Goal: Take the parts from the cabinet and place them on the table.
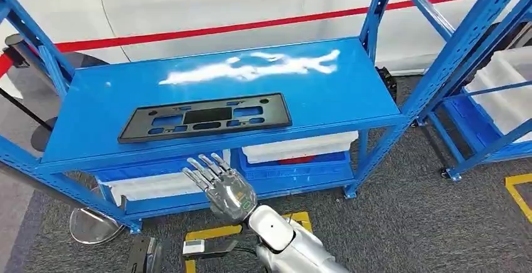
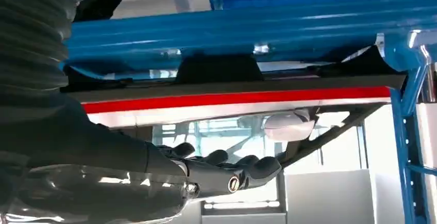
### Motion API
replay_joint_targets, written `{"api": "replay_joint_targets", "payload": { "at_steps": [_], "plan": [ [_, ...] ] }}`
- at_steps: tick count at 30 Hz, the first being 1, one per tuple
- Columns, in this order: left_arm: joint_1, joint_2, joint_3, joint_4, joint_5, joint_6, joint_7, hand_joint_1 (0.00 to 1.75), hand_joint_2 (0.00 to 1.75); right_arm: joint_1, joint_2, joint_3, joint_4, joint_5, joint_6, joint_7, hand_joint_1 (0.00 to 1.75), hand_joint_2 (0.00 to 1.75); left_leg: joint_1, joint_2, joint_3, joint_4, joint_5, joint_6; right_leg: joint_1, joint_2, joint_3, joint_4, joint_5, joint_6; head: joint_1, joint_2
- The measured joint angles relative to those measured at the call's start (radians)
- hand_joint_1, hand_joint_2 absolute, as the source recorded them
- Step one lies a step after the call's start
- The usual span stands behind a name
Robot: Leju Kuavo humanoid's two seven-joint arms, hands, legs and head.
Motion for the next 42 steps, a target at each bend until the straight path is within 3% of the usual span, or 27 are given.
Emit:
{"api": "replay_joint_targets", "payload": {
  "at_steps": [3, 6, 7, 9, 10, 11, 12, 14, 15, 16, 19, 21, 22, 24, 25, 26, 27, 28, 30, 31, 32, 34, 36, 37, 40, 41, 42],
  "plan": [
    [0.003, 0.0, -0.002, 0.003, 0.002, 0.0, 0.003, 0.0, 0.0, -0.01, 0.002, -0.007, 0.005, -0.007, -0.003, 0.005, 0.0, 1.75, -0.011, -0.005, 0.001, -0.005, -0.002, 0.023, 0.005, 0.001, -0.004, 0.003, -0.001, 0.013, -0.002, 0.0],
    [0.003, 0.001, -0.006, 0.005, 0.006, 0.0, 0.003, 0.0, 0.0, -0.019, 0.003, -0.018, 0.003, -0.01, -0.005, 0.005, 0.0, 1.75, -0.004, -0.005, 0.008, -0.017, 0.005, 0.044, 0.001, 0.0, -0.008, 0.025, -0.02, 0.031, 0.0, 0.0],
    [0.002, 0.001, -0.006, 0.005, 0.007, 0.0, 0.003, 0.0, 0.0, -0.021, 0.002, -0.021, -0.003, -0.013, -0.006, 0.005, 0.0, 1.75, -0.004, -0.003, 0.009, -0.017, 0.003, 0.053, 0.001, 0.0, -0.036, 0.081, -0.054, 0.033, 0.004, 0.0],
    [0.003, 0.001, -0.007, 0.005, 0.008, 0.0, 0.003, 0.0, 0.0, -0.022, 0.001, -0.024, -0.007, -0.018, -0.006, 0.008, 0.0, 1.75, -0.005, -0.003, 0.009, -0.017, 0.001, 0.057, 0.001, -0.001, -0.12, 0.246, -0.124, 0.039, 0.004, 0.0],
    [0.004, 0.001, -0.008, 0.005, 0.008, 0.0, 0.003, 0.0, 0.0, -0.022, 0.0, -0.025, -0.007, -0.021, -0.006, 0.01, 0.0, 1.75, -0.006, -0.003, 0.009, -0.017, 0.0, 0.058, 0.001, -0.001, -0.154, 0.302, -0.136, 0.04, 0.005, 0.0],
    [0.004, 0.001, -0.008, 0.005, 0.008, 0.0, 0.003, 0.0, 0.0, -0.022, -0.001, -0.025, -0.007, -0.024, -0.006, 0.012, 0.0, 1.75, -0.006, -0.004, 0.01, -0.016, -0.001, 0.058, 0.001, -0.001, -0.164, 0.312, -0.124, 0.039, 0.005, 0.0],
    [0.005, 0.001, -0.008, 0.006, 0.008, -0.001, 0.003, 0.0, 0.0, -0.024, -0.002, -0.026, -0.007, -0.025, -0.006, 0.016, 0.0, 1.75, -0.006, -0.005, 0.013, -0.015, -0.004, 0.058, 0.001, -0.001, -0.154, 0.28, -0.092, 0.036, 0.005, 0.0],
    [0.005, 0.001, -0.01, 0.006, 0.007, -0.002, 0.003, 0.0, 0.0, -0.032, -0.002, -0.027, -0.01, -0.03, -0.006, 0.018, 0.0, 1.75, -0.007, -0.008, 0.027, -0.015, -0.012, 0.053, 0.003, -0.001, -0.074, 0.108, 0.01, 0.023, 0.005, 0.0],
    [0.005, 0.0, -0.01, 0.006, 0.007, -0.002, 0.003, 0.0, 0.0, -0.037, -0.002, -0.029, -0.011, -0.032, -0.006, 0.02, 0.0, 1.75, -0.007, -0.008, 0.031, -0.016, -0.016, 0.05, 0.006, 0.0, -0.04, 0.032, 0.038, 0.014, 0.006, 0.0],
    [0.003, -0.002, -0.011, 0.007, 0.006, -0.002, 0.003, 0.0, 0.0, -0.041, -0.002, -0.03, -0.011, -0.034, -0.006, 0.02, 0.0, 1.75, -0.015, -0.007, 0.03, -0.012, -0.021, 0.043, 0.013, -0.001, -0.028, 0.012, 0.022, 0.009, 0.004, 0.0],
    [0.004, -0.001, -0.013, 0.008, 0.006, -0.002, 0.003, 0.0, 0.0, -0.043, -0.003, -0.033, -0.012, -0.042, -0.006, 0.026, 0.0, 1.75, -0.011, -0.005, 0.034, -0.024, -0.023, 0.026, 0.016, 0.002, -0.028, 0.004, 0.015, 0.003, 0.005, 0.0],
    [0.003, 0.001, -0.014, 0.008, 0.005, -0.002, 0.003, 0.0, 0.0, -0.042, -0.003, -0.037, -0.015, -0.043, -0.007, 0.026, 0.0, 1.75, -0.011, -0.003, 0.038, -0.014, -0.035, 0.016, 0.002, 0.001, -0.007, -0.018, 0.02, -0.006, 0.005, 0.0],
    [0.001, 0.001, -0.014, 0.008, 0.005, -0.002, 0.003, 0.0, 0.0, -0.045, -0.003, -0.039, -0.015, -0.044, -0.007, 0.026, 0.0, 1.75, -0.011, -0.003, 0.02, 0.027, -0.055, 0.01, 0.001, 0.0, -0.001, -0.021, 0.017, -0.01, 0.0, 0.0],
    [0.002, 0.0, -0.015, 0.009, 0.005, -0.002, 0.003, 0.0, 0.0, -0.046, -0.003, -0.039, -0.015, -0.045, -0.007, 0.026, 0.0, 1.75, -0.008, -0.003, -0.064, 0.182, -0.119, 0.001, 0.004, -0.002, 0.006, -0.021, 0.011, -0.018, 0.0, 0.0],
    [0.005, 0.001, -0.015, 0.01, 0.005, -0.002, 0.003, 0.0, 0.0, -0.044, -0.005, -0.04, -0.015, -0.045, -0.007, 0.026, 0.0, 1.75, -0.006, -0.003, -0.109, 0.255, -0.138, -0.004, 0.005, -0.002, 0.009, -0.021, 0.007, -0.02, 0.0, 0.0],
    [0.008, 0.001, -0.015, 0.01, 0.005, -0.002, 0.004, 0.0, 0.0, -0.043, -0.006, -0.04, -0.015, -0.046, -0.007, 0.026, 0.0, 1.75, -0.006, -0.003, -0.137, 0.29, -0.133, -0.006, 0.005, 0.0, 0.012, -0.019, 0.003, -0.019, 0.0, 0.0],
    [0.01, 0.002, -0.015, 0.01, 0.005, -0.002, 0.004, 0.0, 0.0, -0.041, -0.006, -0.04, -0.015, -0.048, -0.007, 0.026, 0.0, 1.75, -0.005, -0.003, -0.139, 0.273, -0.102, -0.007, 0.004, 0.002, 0.018, -0.018, -0.003, -0.019, 0.0, 0.0],
    [0.01, 0.003, -0.015, 0.01, 0.005, -0.002, 0.004, 0.0, 0.0, -0.041, -0.006, -0.04, -0.015, -0.049, -0.007, 0.027, 0.0, 1.75, -0.004, -0.002, -0.12, 0.214, -0.052, -0.008, 0.003, 0.004, 0.025, -0.016, -0.01, -0.015, 0.0, 0.0],
    [0.008, 0.005, -0.015, 0.01, 0.005, -0.002, 0.004, 0.0, 0.0, -0.042, -0.006, -0.04, -0.015, -0.051, -0.007, 0.029, 0.0, 1.75, -0.002, 0.0, -0.048, 0.036, 0.055, -0.005, 0.002, 0.004, 0.044, -0.01, -0.027, -0.007, 0.0, 0.0],
    [0.007, 0.005, -0.016, 0.011, 0.005, -0.002, 0.005, 0.0, 0.0, -0.043, -0.007, -0.041, -0.015, -0.052, -0.006, 0.029, 0.0, 1.75, -0.006, 0.001, -0.031, 0.016, 0.041, 0.002, 0.008, 0.005, 0.043, -0.006, -0.035, 0.001, 0.0, 0.0],
    [0.004, 0.005, -0.016, 0.011, 0.005, -0.002, 0.004, 0.0, 0.0, -0.044, -0.008, -0.041, -0.015, -0.053, -0.007, 0.029, 0.0, 1.75, -0.01, -0.002, -0.024, -0.011, 0.028, 0.016, 0.009, 0.005, 0.037, -0.001, -0.037, 0.006, -0.005, 0.0],
    [0.008, 0.005, -0.016, 0.012, 0.003, -0.002, 0.005, 0.0, 0.0, -0.043, -0.009, -0.043, -0.015, -0.053, -0.007, 0.031, 0.0, 1.75, -0.012, -0.003, -0.03, -0.004, 0.025, 0.028, 0.008, 0.004, 0.037, -0.007, -0.037, 0.013, -0.002, 0.0],
    [0.009, 0.005, -0.016, 0.012, 0.0, -0.002, 0.004, 0.0, 0.0, -0.045, -0.01, -0.044, -0.018, -0.053, -0.007, 0.032, 0.0, 1.75, -0.003, -0.003, -0.017, -0.016, 0.025, 0.042, 0.005, 0.002, 0.04, 0.005, -0.051, 0.027, -0.002, 0.0],
    [0.007, 0.005, -0.016, 0.012, -0.001, -0.002, 0.004, 0.0, 0.0, -0.047, -0.011, -0.046, -0.018, -0.054, -0.006, 0.034, 0.0, 1.75, -0.004, -0.003, -0.012, -0.018, 0.022, 0.048, 0.004, 0.001, 0.024, 0.042, -0.067, 0.031, 0.002, 0.0],
    [0.003, 0.005, -0.016, 0.012, -0.001, -0.001, 0.004, 0.0, 0.0, -0.047, -0.016, -0.048, -0.015, -0.057, 0.0, 0.038, 0.0, 1.75, -0.005, -0.003, -0.006, -0.018, 0.012, 0.06, 0.002, 0.001, -0.12, 0.285, -0.158, 0.037, 0.004, 0.0],
    [0.004, 0.005, -0.016, 0.012, -0.001, -0.001, 0.004, 0.0, 0.0, -0.046, -0.019, -0.048, -0.014, -0.057, 0.002, 0.039, 0.0, 1.75, -0.005, -0.003, -0.003, -0.017, 0.009, 0.06, 0.001, 0.001, -0.153, 0.326, -0.159, 0.037, 0.005, 0.0],
    [0.006, 0.005, -0.016, 0.012, -0.001, -0.001, 0.004, 0.0, 0.0, -0.046, -0.021, -0.048, -0.014, -0.058, 0.003, 0.04, 0.0, 1.75, -0.005, -0.005, 0.003, -0.017, 0.005, 0.059, 0.001, 0.001, -0.162, 0.318, -0.132, 0.036, 0.004, 0.0]
  ]
}}
